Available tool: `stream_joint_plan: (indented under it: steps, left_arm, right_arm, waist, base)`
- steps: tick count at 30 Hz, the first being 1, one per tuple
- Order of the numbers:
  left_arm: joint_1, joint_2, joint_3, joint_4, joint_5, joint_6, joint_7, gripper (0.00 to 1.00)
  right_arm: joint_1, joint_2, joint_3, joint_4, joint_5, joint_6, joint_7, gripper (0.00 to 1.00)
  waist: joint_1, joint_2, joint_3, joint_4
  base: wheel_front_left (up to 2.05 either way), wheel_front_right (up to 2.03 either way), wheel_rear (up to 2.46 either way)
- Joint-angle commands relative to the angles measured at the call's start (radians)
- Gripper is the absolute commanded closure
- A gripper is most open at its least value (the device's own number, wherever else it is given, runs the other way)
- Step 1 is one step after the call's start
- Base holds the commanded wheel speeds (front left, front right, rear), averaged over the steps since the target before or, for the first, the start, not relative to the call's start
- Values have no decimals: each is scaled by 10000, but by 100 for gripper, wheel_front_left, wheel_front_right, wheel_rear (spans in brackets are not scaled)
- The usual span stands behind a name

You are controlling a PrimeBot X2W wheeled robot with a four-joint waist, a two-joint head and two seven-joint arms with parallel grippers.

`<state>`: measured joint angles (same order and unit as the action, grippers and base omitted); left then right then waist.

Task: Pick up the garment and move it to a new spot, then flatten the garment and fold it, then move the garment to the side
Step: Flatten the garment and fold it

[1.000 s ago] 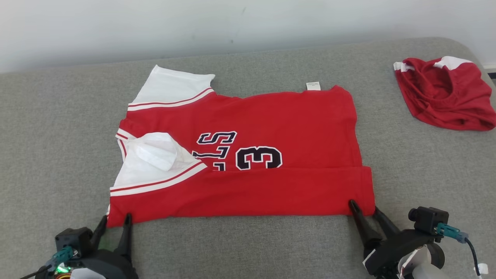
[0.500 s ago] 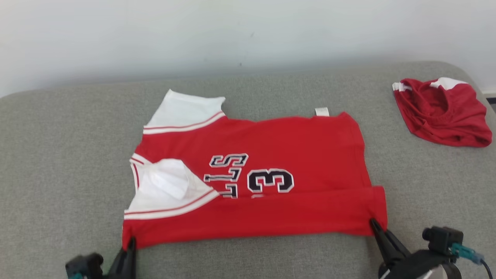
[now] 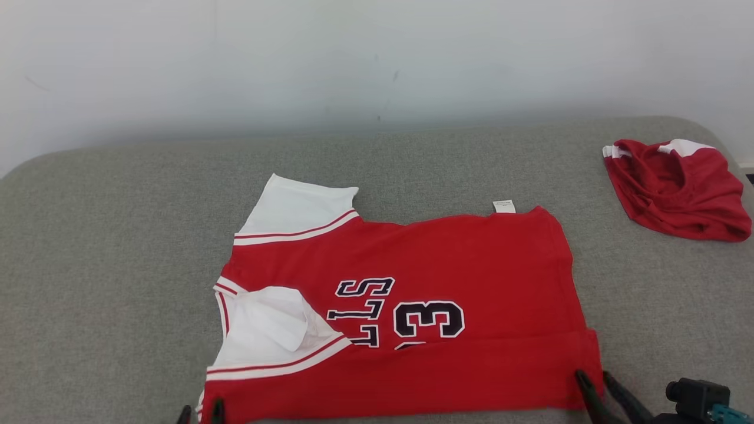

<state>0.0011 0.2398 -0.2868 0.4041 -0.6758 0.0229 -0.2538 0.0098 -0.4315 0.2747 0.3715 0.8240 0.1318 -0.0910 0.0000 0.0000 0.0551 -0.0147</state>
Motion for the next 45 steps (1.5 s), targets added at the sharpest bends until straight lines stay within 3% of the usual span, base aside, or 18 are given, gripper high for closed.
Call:
stream_joint_plan:
  steps: [1, 6, 12, 17, 21, 34, 45]
  left_arm:
    - [173, 61, 77, -155, 122, 51, -79, 0]
    - [254, 111, 749, -1158, 909, 400, -124, 0]
    - [651, -286, 1922, -2756, 2592, 725, -113, 0]
    - [791, -327, 2559, -3546, 3847, 461, -115, 0]
    - [870, -359, 2790, -3751, 4458, -74, -116, 0]
    - [1128, -1094, 4055, -3358, 4909, -1062, -117, 0]
    - [1051, -1160, 4029, -3038, 5549, -1376, -117, 0]
  right_arm:
    - [105, 49, -157, -110, -141, -21, -82, 0]
    - [195, 217, -871, -581, -717, -21, -616, 0]
    - [192, 551, -1404, -1251, -1717, -21, -1243, 0]
    - [17, 981, -1726, -1747, -2565, -21, -1582, 0]
    - [-19, 1322, -1964, -2015, -3268, -21, -1710, 0]
    - [397, 2548, -2510, -2695, -4777, -21, -1743, 0]
    - [511, 2680, -2638, -2688, -5278, -21, -1746, 0]
  waist:
    - [0, 0, -55, 7]
    - [0, 0, -209, -5]
    - [0, 0, -423, -50]
    - [0, 0, -528, -97]
    - [0, 0, -559, -106]
    - [0, 0, -535, -125]
    - [0, 0, -489, -129]
  base:
    - [0, 0, 0]
    - [0, 0, 0]
    - [0, 0, 0]
    - [0, 0, 0]
    - [0, 0, 0]
    - [0, 0, 0]
    - [0, 0, 0]
